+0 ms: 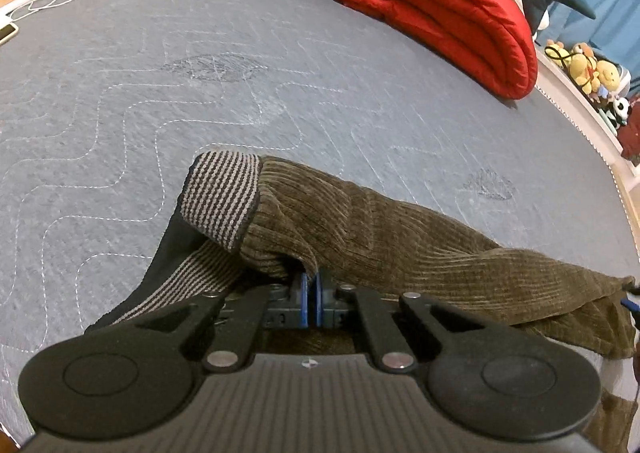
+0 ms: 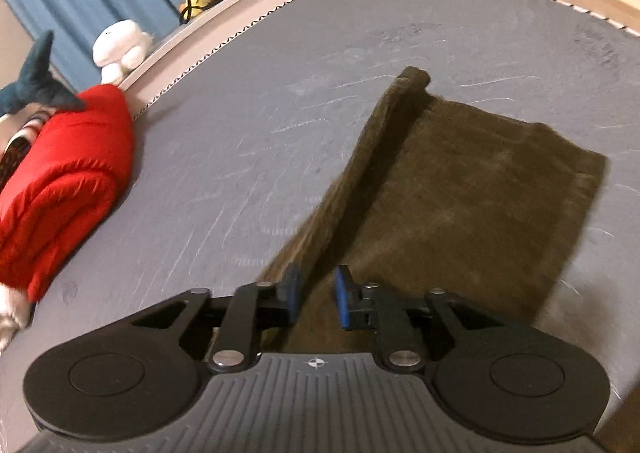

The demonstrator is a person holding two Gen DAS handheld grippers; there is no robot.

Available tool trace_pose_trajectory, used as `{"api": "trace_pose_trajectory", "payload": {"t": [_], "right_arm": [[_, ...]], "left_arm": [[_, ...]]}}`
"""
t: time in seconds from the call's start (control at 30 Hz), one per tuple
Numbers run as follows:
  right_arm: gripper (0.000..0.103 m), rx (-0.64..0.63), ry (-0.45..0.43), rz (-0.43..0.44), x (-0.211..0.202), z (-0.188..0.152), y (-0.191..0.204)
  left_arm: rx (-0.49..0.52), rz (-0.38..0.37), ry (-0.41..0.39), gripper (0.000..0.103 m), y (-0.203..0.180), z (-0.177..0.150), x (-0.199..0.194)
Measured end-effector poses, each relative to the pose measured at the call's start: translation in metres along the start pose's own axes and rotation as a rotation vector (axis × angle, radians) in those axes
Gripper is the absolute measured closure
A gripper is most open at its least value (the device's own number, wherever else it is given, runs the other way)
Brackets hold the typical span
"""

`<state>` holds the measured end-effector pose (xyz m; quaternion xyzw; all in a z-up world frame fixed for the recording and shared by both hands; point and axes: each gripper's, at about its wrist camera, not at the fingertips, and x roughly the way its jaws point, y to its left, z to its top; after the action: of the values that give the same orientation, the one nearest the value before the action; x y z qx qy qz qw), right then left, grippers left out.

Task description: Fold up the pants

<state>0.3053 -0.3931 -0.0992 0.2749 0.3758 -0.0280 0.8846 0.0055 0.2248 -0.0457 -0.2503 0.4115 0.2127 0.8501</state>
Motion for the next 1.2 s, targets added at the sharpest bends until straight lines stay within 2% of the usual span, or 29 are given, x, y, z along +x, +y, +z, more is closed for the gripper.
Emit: {"api": "trace_pose_trajectory", "payload": {"t": [0.03,0.1,0.2,0.23,0.3,0.4,0.53,0.63,0.73,0.9,1.07,1.2], "right_arm": [[0.069,-0.006,-0.008,-0.009,0.008,0.004,0.001],[0.050,-0.027,-0.003,-0.037,0.026,0.011,0.003],[0.050,-0.016,0.009,-0.072,0.045,0.013,0.001],[0.053,-0.016,0.014,-0.074,0.049,0.015,0.001],[0.089,-0.040,0.008,-0.077,0.054,0.017,0.003],[0.092,-0.068,-0.034,-0.051,0.039,0.017,0.005],[0.092,-0.082,-0.095,-0.024,-0.008,0.018,0.003],[0.093,-0.170,-0.128,-0.032,-0.055,0.015,0.007],[0.093,-0.202,-0.172,-0.031,-0.109,0.008,0.003],[0.093,-0.285,-0.213,-0.062,-0.188,-0.024,-0.008],[0.094,-0.318,-0.238,-0.067,-0.255,-0.064,-0.040],[0.094,-0.300,-0.276,-0.061,-0.303,-0.092,-0.073]], "left_arm": [[0.003,-0.003,0.002,0.099,-0.001,0.000,0.000],[0.010,-0.004,0.004,0.099,-0.002,0.001,0.003],[0.021,0.000,0.008,0.099,-0.001,0.001,0.006],[0.024,0.001,0.008,0.099,-0.001,0.000,0.006],[0.029,0.000,0.004,0.099,-0.001,-0.001,0.004],[0.027,-0.006,-0.005,0.099,-0.001,0.001,0.000],[0.020,-0.020,-0.034,0.099,0.002,0.003,-0.011],[0.005,-0.035,-0.045,0.099,0.009,0.003,-0.020],[-0.001,-0.054,-0.045,0.100,0.017,0.001,-0.027],[0.049,-0.078,-0.087,0.100,0.029,-0.004,-0.041],[0.078,-0.102,-0.119,0.100,0.040,-0.013,-0.063],[0.080,-0.125,-0.097,0.100,0.050,-0.021,-0.073]]}}
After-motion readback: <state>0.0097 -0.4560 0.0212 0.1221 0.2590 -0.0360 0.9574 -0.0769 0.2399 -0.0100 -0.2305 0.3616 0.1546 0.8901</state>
